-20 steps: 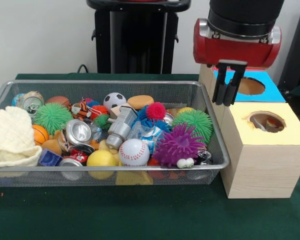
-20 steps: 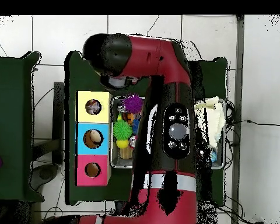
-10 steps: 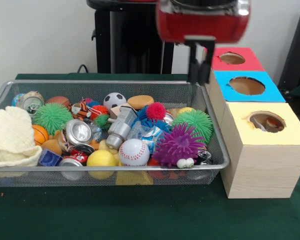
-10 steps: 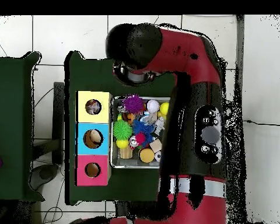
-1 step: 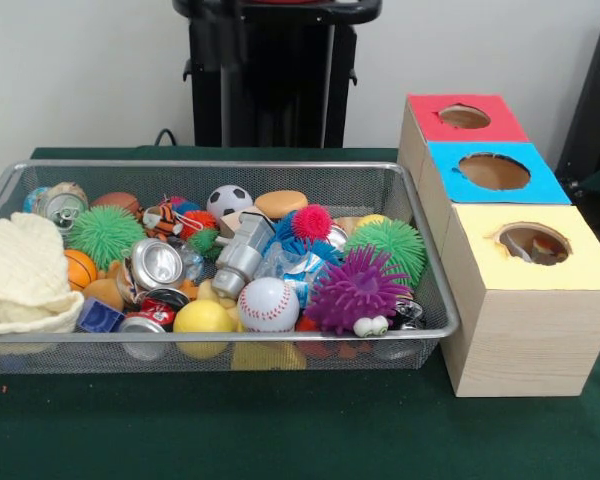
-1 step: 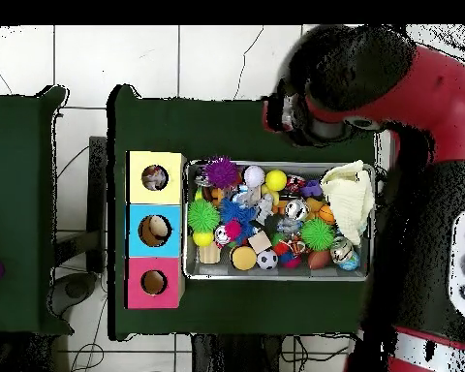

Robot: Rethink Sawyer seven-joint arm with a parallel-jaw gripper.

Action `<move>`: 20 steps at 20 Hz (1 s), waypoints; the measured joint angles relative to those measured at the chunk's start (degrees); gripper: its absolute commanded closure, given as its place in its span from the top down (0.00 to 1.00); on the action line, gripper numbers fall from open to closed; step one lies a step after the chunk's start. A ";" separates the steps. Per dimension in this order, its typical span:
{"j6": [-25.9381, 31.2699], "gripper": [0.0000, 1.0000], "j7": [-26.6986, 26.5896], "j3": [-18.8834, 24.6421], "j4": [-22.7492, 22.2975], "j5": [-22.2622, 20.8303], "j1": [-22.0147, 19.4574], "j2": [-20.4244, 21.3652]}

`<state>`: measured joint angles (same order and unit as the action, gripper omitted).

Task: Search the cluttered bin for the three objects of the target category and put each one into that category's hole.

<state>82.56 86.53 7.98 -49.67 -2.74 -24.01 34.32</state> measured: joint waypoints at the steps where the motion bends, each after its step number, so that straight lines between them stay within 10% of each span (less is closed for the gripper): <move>1: -0.33 0.00 -0.65 0.01 -0.55 -0.01 -0.54 0.53; 20: -25.72 0.00 -2.75 1.72 -22.47 -4.02 0.73 10.02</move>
<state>56.84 83.79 9.70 -72.13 -6.76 -23.27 44.34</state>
